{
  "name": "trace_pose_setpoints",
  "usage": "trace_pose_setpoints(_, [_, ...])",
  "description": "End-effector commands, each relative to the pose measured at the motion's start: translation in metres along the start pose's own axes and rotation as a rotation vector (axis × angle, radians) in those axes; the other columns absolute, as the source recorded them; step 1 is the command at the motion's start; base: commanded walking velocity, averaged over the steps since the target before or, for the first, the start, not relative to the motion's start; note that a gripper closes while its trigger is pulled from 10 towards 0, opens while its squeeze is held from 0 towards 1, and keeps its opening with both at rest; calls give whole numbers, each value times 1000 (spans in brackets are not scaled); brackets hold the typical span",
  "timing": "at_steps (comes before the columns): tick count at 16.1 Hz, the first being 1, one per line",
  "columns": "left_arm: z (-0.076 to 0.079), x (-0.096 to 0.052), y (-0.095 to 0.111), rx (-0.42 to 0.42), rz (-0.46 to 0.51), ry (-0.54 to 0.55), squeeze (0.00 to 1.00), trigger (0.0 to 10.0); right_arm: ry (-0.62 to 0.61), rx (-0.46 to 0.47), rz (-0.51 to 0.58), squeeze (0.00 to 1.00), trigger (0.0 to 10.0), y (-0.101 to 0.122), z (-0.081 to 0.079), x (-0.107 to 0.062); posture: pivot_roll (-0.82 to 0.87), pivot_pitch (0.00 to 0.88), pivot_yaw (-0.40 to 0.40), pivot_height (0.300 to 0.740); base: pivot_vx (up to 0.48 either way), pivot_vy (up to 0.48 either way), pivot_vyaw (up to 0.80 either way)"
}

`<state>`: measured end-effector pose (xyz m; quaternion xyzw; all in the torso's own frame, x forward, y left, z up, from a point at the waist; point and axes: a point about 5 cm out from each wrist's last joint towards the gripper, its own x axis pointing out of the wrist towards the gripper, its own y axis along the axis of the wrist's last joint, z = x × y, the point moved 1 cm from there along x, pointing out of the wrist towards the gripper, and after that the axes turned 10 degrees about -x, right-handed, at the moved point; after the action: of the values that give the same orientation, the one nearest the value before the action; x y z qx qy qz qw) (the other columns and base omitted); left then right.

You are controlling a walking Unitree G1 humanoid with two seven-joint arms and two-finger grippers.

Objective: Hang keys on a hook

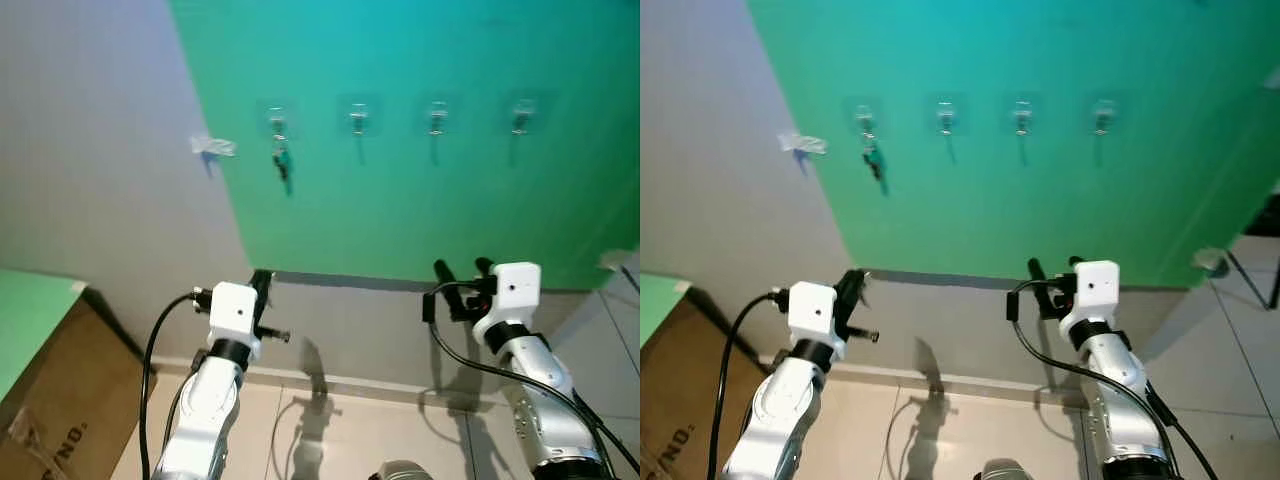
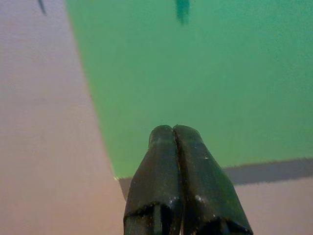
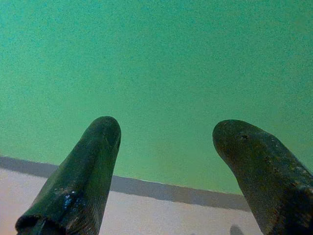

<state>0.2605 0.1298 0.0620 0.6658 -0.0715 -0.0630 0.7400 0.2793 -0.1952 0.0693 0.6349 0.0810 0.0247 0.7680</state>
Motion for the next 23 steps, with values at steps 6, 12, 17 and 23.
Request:
trace_pose_setpoints(6, [14,12,14,19,60,-77,0,0,37,-21,0,0,10000,3,-6,10,-268,0,48,740,0,-396,363])
trace_pose_setpoints(12, [23,22,28,30,83,-193,0,0,35,-2,11,0,10000,1,-13,7,-289,0,81,740,0,-214,297])
trace_pose_setpoints(17, [17,31,35,45,76,-237,0,0,42,-4,12,0,10000,-2,-16,7,-295,0,96,740,0,0,-351])
trace_pose_setpoints(23, [16,31,30,34,41,-257,0,0,38,6,4,0,10000,-6,-17,5,-291,0,100,740,0,0,-571])
